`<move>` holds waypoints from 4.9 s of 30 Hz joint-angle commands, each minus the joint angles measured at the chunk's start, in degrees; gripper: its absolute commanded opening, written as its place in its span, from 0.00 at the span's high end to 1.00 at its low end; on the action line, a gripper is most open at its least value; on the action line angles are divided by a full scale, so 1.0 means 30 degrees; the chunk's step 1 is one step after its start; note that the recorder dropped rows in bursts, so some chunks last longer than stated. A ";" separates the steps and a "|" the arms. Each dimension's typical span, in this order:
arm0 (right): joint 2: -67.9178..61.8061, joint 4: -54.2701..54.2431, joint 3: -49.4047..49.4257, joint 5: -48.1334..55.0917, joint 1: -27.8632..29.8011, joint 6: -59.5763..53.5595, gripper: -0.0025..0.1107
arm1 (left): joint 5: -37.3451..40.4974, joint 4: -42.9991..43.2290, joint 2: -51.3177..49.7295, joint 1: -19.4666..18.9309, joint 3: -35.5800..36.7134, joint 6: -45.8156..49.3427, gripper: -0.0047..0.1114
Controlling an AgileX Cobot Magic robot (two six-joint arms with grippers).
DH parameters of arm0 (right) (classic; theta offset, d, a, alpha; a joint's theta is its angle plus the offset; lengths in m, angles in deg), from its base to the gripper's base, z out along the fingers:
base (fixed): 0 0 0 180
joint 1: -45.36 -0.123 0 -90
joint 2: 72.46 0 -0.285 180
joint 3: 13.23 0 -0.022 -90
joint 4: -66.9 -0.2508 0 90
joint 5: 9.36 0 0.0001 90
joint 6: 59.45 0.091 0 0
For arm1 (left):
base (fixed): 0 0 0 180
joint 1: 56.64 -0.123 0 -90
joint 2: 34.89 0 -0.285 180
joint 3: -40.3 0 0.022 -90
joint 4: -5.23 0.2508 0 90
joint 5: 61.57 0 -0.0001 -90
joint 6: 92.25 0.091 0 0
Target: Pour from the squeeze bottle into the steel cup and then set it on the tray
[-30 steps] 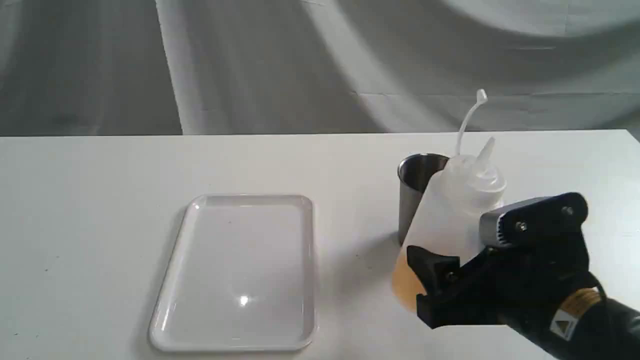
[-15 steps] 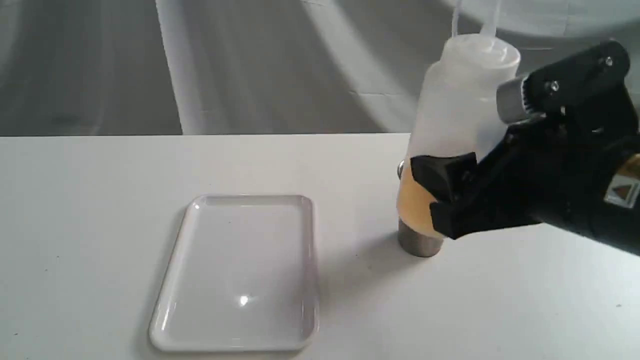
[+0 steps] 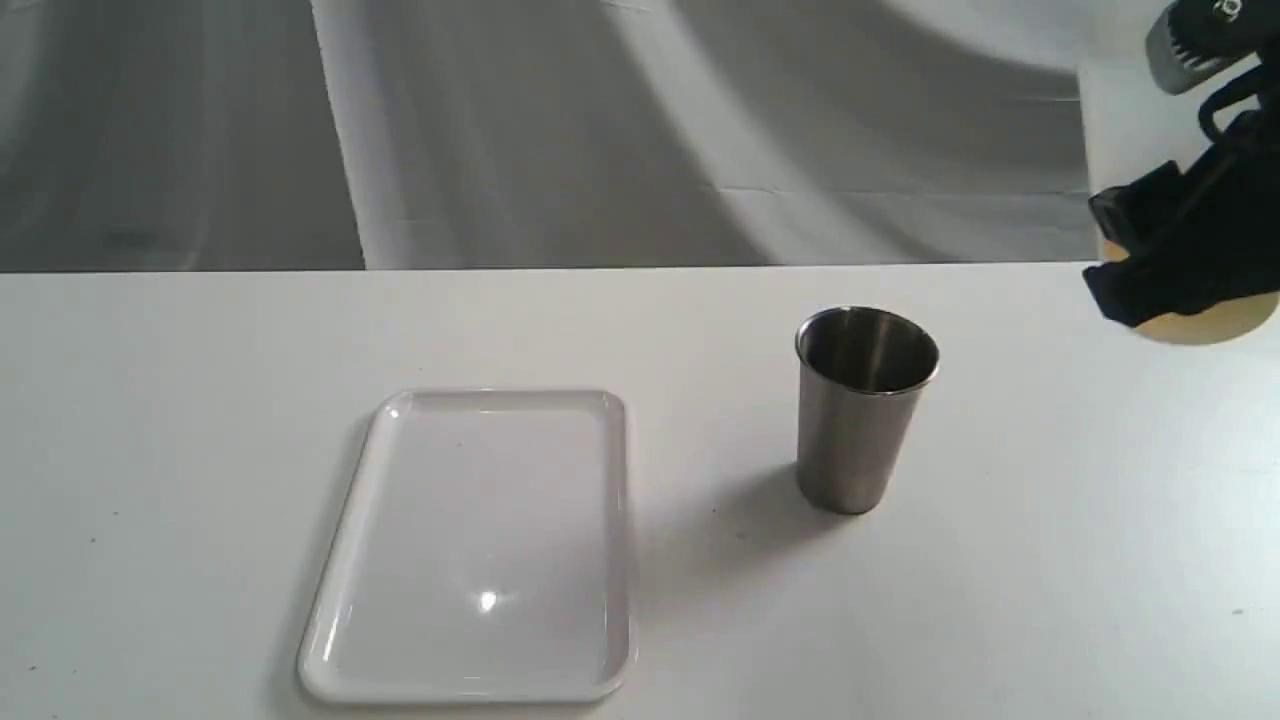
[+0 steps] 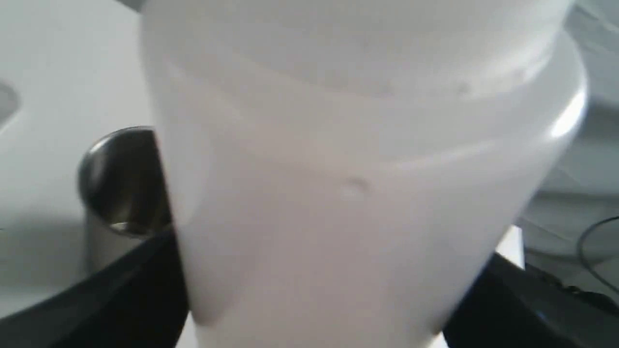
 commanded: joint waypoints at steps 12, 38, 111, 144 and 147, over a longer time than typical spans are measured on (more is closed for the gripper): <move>-0.1313 0.4243 -0.0500 0.2410 0.0047 0.0539 0.65 | -0.0114 -0.0046 -0.0059 -0.0038 0.0085 -0.0060 0.89; -0.6273 0.7356 -0.0500 0.3300 0.0007 -0.1522 0.65 | -0.0114 -0.0046 -0.0059 -0.0038 0.0085 -0.0060 0.89; -1.0871 1.6407 -0.3271 0.7171 0.0007 -0.7959 0.67 | -0.0114 -0.0046 -0.0059 -0.0038 0.0085 -0.0060 0.89; -1.0871 1.7068 -0.3392 0.7260 0.0007 -1.1592 0.67 | -0.0114 -0.0046 -0.0059 -0.0038 0.0085 -0.0060 0.89; -1.0871 1.7068 -0.3392 0.7230 0.0007 -1.1601 0.67 | -0.0114 -0.0046 -0.0059 -0.0038 0.0085 -0.0060 0.89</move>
